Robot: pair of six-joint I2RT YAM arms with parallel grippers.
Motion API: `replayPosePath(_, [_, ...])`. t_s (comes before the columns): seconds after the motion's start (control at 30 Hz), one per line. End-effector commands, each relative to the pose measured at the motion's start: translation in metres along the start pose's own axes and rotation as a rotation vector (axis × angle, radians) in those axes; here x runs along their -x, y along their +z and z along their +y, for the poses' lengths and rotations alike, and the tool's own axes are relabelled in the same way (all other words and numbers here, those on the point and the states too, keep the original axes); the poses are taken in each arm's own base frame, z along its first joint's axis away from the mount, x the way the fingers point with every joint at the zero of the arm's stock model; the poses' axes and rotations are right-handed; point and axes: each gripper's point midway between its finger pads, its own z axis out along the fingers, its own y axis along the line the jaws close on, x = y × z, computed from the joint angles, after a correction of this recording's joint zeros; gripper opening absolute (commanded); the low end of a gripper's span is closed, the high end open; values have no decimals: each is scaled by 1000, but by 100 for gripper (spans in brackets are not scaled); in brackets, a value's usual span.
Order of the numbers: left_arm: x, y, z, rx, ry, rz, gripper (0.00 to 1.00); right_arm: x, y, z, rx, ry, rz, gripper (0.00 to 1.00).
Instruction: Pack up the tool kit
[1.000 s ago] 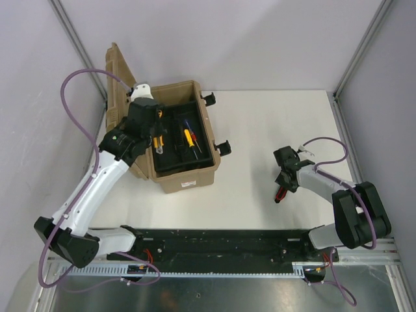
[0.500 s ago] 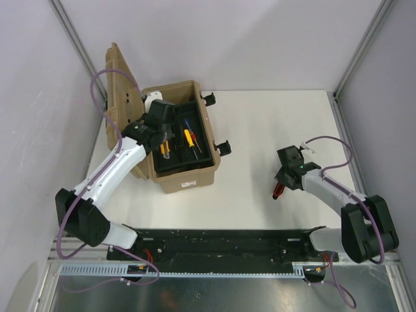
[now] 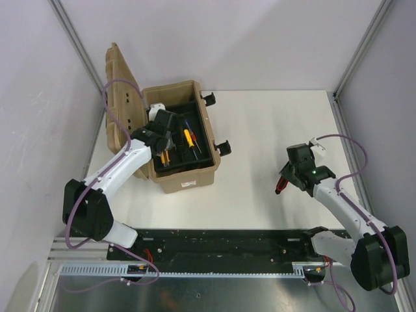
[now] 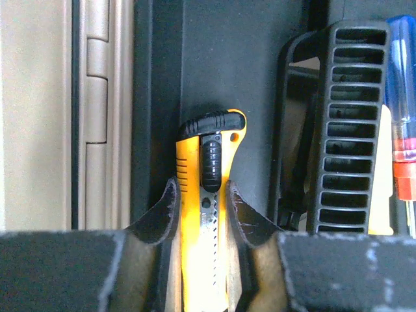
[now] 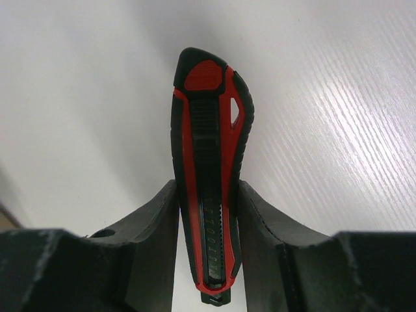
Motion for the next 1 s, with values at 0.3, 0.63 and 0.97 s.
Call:
replayPosePath(0.3, [50,-33,6,-49,-96,-157,67,80,-85,81,326,28,-177,0])
replayPosePath(0.63, [136,-152,7,-309,-164,-420,75,71,-164,228,714,-185,-237,0])
replayPosePath(0.97, [175,-261,19,-573,-174,-616,84,-5,-188,370,892,-416,-215,0])
